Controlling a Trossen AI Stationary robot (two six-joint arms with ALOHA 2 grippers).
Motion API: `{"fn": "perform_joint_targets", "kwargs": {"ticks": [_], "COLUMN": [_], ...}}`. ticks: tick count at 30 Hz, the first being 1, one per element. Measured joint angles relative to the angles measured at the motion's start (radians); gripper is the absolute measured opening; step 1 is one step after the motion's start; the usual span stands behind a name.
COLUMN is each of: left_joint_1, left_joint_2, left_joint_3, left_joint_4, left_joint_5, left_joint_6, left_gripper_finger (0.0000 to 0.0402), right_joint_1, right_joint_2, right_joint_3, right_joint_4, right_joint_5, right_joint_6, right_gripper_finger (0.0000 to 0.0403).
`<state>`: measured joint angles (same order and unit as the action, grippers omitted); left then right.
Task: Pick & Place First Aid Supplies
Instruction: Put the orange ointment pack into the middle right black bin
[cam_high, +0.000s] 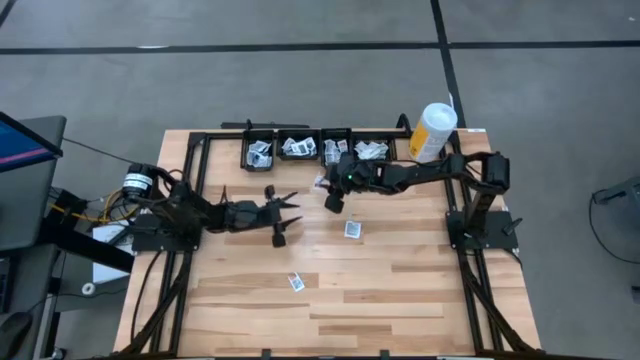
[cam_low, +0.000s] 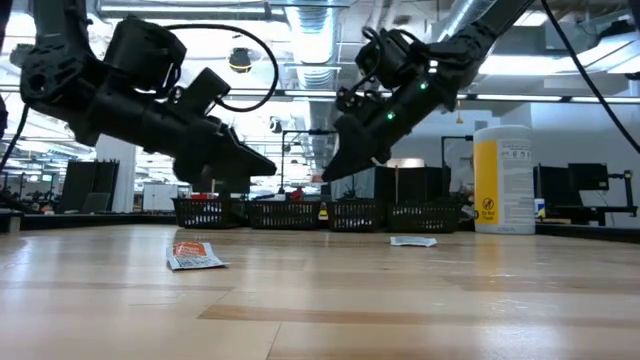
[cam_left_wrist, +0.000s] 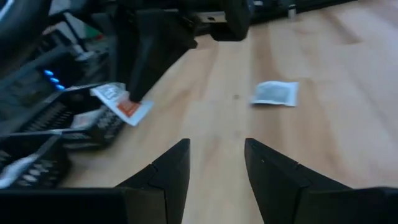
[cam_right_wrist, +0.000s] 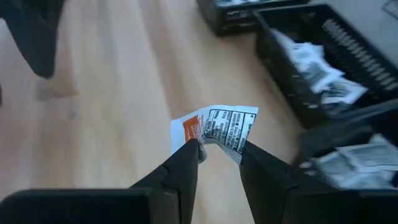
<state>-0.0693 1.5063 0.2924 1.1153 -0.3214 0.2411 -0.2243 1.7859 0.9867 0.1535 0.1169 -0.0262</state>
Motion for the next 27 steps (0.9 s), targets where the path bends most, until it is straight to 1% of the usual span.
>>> {"fn": "perform_joint_targets", "kwargs": {"ticks": [3, 11, 15, 22, 27], "left_joint_1": [0.047, 0.182, 0.244, 0.321, 0.361], "left_joint_2": [0.000, 0.000, 0.000, 0.000, 0.000], "left_joint_3": [0.000, 0.000, 0.015, 0.061, 0.080], "left_joint_4": [0.019, 0.108, 0.129, 0.131, 0.133], "left_joint_5": [0.000, 0.000, 0.000, 0.000, 0.001], "left_joint_6": [0.024, 0.025, 0.025, 0.025, 0.025], "left_gripper_finger": [0.0154, 0.0154, 0.0154, 0.0154, 0.0154], "right_joint_1": [-0.039, -0.157, -0.224, -0.331, -0.357], "right_joint_2": [0.000, 0.000, 0.000, 0.000, 0.000], "right_joint_3": [0.000, 0.000, 0.000, 0.000, 0.000], "right_joint_4": [0.002, 0.003, 0.004, 0.007, 0.003], "right_joint_5": [0.000, 0.001, 0.038, 0.042, 0.041], "right_joint_6": [-0.041, -0.183, -0.238, -0.245, -0.245], "right_gripper_finger": [0.0108, 0.0108, 0.0108, 0.0108, 0.0108]}}
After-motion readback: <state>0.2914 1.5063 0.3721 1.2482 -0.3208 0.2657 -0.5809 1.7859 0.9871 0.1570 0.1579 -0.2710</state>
